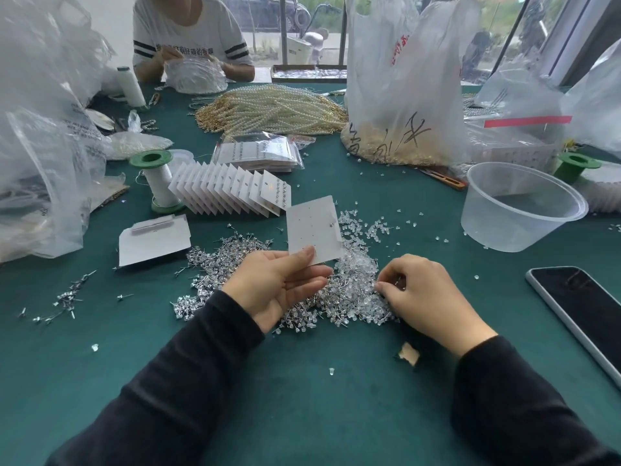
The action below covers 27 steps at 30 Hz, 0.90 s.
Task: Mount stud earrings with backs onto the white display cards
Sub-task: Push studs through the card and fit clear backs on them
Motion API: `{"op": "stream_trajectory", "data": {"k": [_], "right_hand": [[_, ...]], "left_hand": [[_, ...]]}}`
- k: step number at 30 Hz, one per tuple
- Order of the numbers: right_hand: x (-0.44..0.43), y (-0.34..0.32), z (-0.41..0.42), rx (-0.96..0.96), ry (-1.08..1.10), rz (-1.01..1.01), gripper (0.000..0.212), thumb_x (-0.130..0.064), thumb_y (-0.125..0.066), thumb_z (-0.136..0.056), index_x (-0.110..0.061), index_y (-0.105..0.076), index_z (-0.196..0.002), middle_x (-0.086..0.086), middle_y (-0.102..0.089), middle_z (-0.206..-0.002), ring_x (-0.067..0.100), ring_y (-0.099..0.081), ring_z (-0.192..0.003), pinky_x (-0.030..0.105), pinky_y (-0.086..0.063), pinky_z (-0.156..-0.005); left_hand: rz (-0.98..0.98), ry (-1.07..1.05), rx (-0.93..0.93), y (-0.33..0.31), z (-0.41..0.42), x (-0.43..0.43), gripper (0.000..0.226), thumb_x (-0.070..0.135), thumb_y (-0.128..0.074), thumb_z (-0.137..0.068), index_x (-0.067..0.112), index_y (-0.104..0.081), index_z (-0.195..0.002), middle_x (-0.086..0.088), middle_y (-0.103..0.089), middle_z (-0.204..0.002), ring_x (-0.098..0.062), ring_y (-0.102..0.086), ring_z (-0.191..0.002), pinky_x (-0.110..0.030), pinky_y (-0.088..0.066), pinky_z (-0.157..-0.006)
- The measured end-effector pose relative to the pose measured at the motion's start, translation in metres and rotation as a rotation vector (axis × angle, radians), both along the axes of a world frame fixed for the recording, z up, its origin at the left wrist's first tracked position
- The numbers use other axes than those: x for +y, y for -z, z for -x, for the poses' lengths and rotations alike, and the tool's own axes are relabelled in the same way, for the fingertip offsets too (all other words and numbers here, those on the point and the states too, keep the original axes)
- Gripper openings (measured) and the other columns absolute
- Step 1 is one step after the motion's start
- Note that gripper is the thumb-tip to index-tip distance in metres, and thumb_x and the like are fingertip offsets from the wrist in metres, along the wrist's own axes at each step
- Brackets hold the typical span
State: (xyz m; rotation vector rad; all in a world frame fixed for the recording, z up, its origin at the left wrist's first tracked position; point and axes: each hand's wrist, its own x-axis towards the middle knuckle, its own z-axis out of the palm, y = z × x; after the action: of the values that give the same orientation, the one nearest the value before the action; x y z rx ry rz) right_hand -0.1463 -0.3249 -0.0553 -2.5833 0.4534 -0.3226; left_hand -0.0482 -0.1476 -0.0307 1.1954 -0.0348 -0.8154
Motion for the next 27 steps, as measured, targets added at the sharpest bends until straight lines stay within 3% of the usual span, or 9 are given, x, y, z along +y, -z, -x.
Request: {"op": "stream_trajectory", "data": {"k": [3, 9, 15, 23, 27], "right_hand": [[-0.002, -0.002, 0.001, -0.064, 0.033, -0.099, 0.011, -0.018, -0.067, -0.081, -0.02, -0.063, -0.071, -0.009, -0.06, -0.07, 0.009, -0.053, -0.066, 0.011, -0.036, -0.057], [-0.004, -0.011, 0.005, -0.203, 0.069, -0.304, 0.015, -0.022, -0.068, -0.082, -0.018, -0.061, -0.069, -0.001, -0.064, -0.062, 0.008, -0.052, -0.052, 0.015, -0.04, -0.051], [-0.004, -0.016, 0.007, -0.234, 0.072, -0.528, 0.012, -0.008, -0.073, -0.077, -0.015, -0.066, -0.07, -0.001, -0.067, -0.063, 0.006, -0.057, -0.055, 0.017, -0.046, -0.056], [-0.003, -0.013, 0.007, -0.197, 0.073, -0.448, 0.011, -0.013, -0.072, -0.078, -0.016, -0.067, -0.068, 0.001, -0.068, -0.061, 0.005, -0.055, -0.049, 0.014, -0.042, -0.05], [-0.004, -0.014, 0.007, -0.219, 0.066, -0.551, 0.012, -0.005, -0.072, -0.076, -0.015, -0.068, -0.071, 0.001, -0.068, -0.06, 0.005, -0.056, -0.05, 0.016, -0.046, -0.051]], "left_hand": [[-0.022, -0.007, 0.0, 0.001, 0.0, 0.0, 0.013, 0.007, -0.061, -0.079, -0.006, -0.056, -0.077, -0.014, -0.068, -0.056, -0.015, -0.064, -0.045, -0.018, -0.051, -0.04], [-0.044, -0.05, -0.032, -0.002, 0.0, 0.0, 0.01, 0.004, -0.059, -0.082, -0.005, -0.055, -0.08, -0.012, -0.068, -0.054, -0.015, -0.063, -0.044, -0.018, -0.051, -0.04], [-0.069, -0.113, -0.103, 0.0, 0.003, -0.003, 0.011, 0.004, -0.057, -0.085, -0.002, -0.055, -0.076, -0.009, -0.066, -0.05, -0.014, -0.061, -0.041, -0.018, -0.049, -0.039], [-0.116, -0.116, -0.205, 0.003, 0.01, -0.008, 0.013, 0.007, -0.056, -0.087, -0.002, -0.058, -0.079, -0.005, -0.065, -0.048, -0.012, -0.059, -0.04, -0.017, -0.049, -0.039], [-0.124, -0.136, -0.23, 0.003, 0.011, -0.009, 0.013, 0.008, -0.056, -0.087, -0.002, -0.058, -0.079, -0.005, -0.065, -0.048, -0.012, -0.059, -0.04, -0.017, -0.049, -0.039]]}}
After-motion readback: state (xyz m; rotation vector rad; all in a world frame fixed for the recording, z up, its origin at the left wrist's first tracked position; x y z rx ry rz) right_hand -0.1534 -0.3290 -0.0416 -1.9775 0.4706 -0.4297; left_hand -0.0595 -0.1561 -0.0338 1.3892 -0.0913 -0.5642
